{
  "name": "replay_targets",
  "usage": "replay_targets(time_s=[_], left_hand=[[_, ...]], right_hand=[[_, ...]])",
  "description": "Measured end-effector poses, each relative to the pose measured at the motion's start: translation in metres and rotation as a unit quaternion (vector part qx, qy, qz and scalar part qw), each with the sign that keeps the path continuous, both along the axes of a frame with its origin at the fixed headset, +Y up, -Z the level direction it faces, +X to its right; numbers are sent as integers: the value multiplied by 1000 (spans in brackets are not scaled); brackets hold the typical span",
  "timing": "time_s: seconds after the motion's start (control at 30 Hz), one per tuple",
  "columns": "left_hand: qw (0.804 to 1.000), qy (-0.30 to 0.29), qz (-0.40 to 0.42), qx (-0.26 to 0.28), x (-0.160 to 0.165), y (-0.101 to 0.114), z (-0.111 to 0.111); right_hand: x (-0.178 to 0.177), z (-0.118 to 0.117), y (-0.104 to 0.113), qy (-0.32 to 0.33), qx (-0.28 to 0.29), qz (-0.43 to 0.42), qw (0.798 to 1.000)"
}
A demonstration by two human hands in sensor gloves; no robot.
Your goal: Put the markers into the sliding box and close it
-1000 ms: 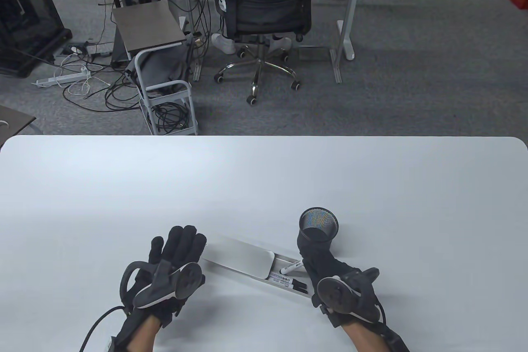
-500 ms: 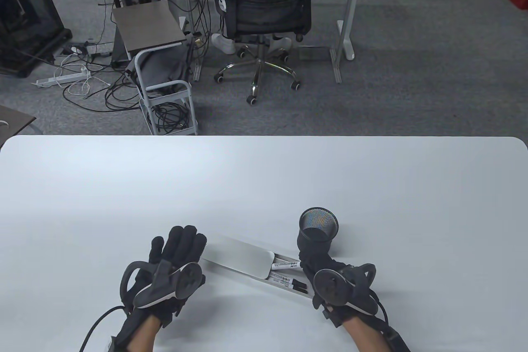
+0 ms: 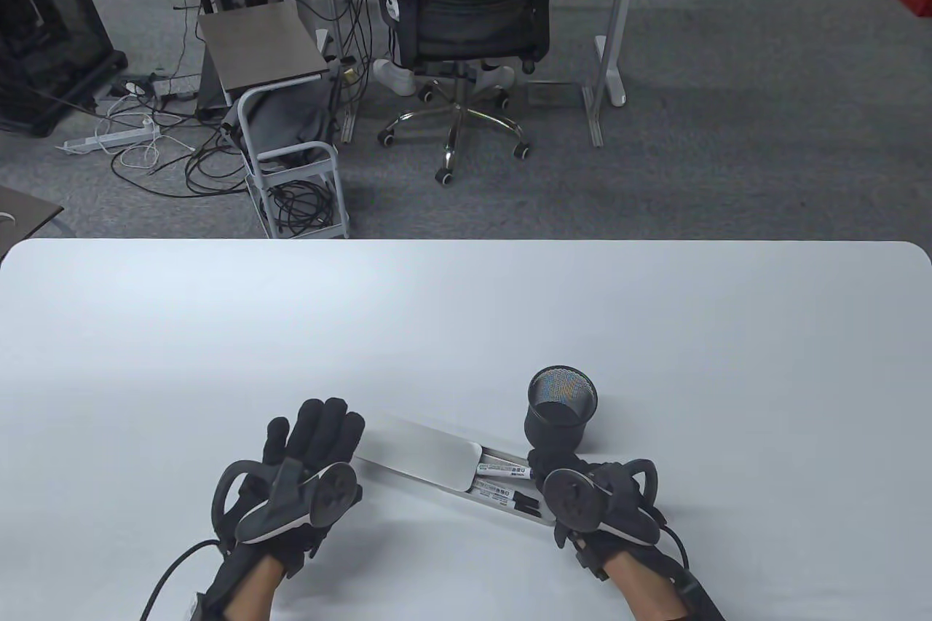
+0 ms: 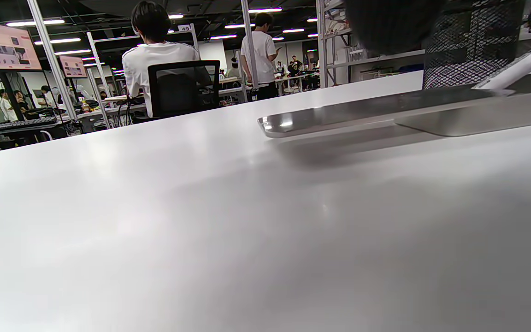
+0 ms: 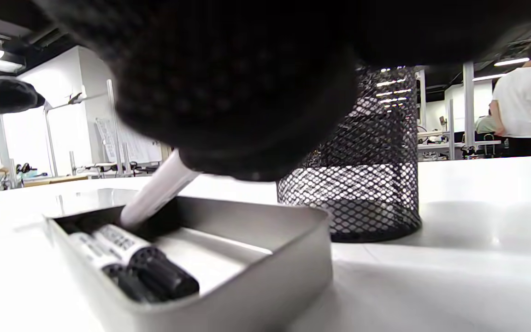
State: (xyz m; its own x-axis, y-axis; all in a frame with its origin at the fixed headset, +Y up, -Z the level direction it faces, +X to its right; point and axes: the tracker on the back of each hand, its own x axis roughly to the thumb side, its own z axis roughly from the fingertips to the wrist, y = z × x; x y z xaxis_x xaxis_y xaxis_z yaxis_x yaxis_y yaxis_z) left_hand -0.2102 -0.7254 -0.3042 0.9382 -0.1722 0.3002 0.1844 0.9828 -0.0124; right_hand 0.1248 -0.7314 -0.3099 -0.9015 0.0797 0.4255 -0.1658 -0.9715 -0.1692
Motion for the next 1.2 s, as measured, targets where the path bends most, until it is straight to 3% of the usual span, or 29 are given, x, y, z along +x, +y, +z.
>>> replay_targets(time_s=[0.7, 1.2], left_hand=[[1000, 0, 0, -2, 0, 0, -1], [1000, 0, 0, -1, 0, 1, 0]], right_hand=[[-29, 2, -15, 52, 33, 114, 992], [-38, 5, -21, 63, 70, 144, 985]])
